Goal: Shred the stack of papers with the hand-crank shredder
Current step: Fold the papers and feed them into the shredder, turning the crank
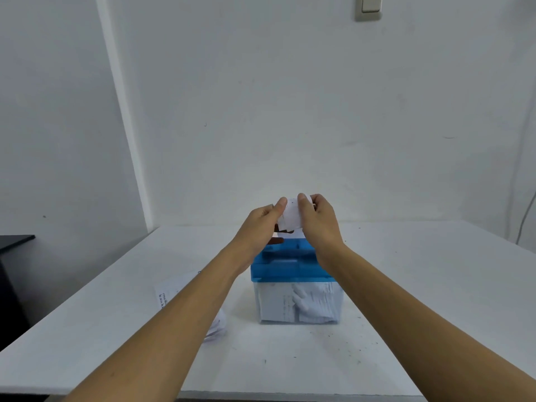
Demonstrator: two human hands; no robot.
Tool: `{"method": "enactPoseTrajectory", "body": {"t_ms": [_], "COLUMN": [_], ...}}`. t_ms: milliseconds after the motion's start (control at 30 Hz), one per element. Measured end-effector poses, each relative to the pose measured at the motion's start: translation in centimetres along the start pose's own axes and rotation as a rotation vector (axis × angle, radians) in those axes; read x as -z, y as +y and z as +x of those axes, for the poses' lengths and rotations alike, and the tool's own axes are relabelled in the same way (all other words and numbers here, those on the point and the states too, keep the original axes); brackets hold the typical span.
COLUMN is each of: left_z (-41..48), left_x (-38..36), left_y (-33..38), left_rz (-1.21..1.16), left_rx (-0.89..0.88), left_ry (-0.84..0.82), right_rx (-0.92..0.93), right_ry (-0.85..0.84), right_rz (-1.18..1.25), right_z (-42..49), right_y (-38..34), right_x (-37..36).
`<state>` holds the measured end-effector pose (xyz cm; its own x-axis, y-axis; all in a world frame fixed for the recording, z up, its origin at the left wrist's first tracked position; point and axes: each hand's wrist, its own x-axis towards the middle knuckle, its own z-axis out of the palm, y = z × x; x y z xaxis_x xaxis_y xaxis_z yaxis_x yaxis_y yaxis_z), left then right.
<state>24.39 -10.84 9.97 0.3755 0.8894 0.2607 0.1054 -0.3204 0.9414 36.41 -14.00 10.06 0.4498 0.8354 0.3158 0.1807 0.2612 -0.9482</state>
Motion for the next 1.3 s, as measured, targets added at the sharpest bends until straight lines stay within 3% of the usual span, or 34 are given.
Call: {"method": "enactPoseTrajectory", "body": {"t_ms": [433, 600, 1000, 1300], "left_z": [0.2, 0.4, 0.3, 0.4], "left_x": [-0.2, 1.1, 2.2, 2.7], "left_y": [0.1, 0.2, -2.4, -2.2], "left_rz": [0.077, 0.129, 0.514, 0.530], "left_rx": [-0.057, -0.057, -0.052, -0.101], "left_ry": [-0.019, 0.047, 0.064, 0.076], "right_rx": [0.044, 0.072, 0.209, 0.216], "right_ry": [-0.053, -0.173, -0.255, -0.251], "right_rz": [-0.037, -0.103, -0.614, -0.543], "right_z": [-0.6, -0.2, 0.4, 0.6], "right_y": [0.0, -0.5, 2.0, 2.4], "right_x": [-0.6, 0.7, 2.9, 2.9]}}
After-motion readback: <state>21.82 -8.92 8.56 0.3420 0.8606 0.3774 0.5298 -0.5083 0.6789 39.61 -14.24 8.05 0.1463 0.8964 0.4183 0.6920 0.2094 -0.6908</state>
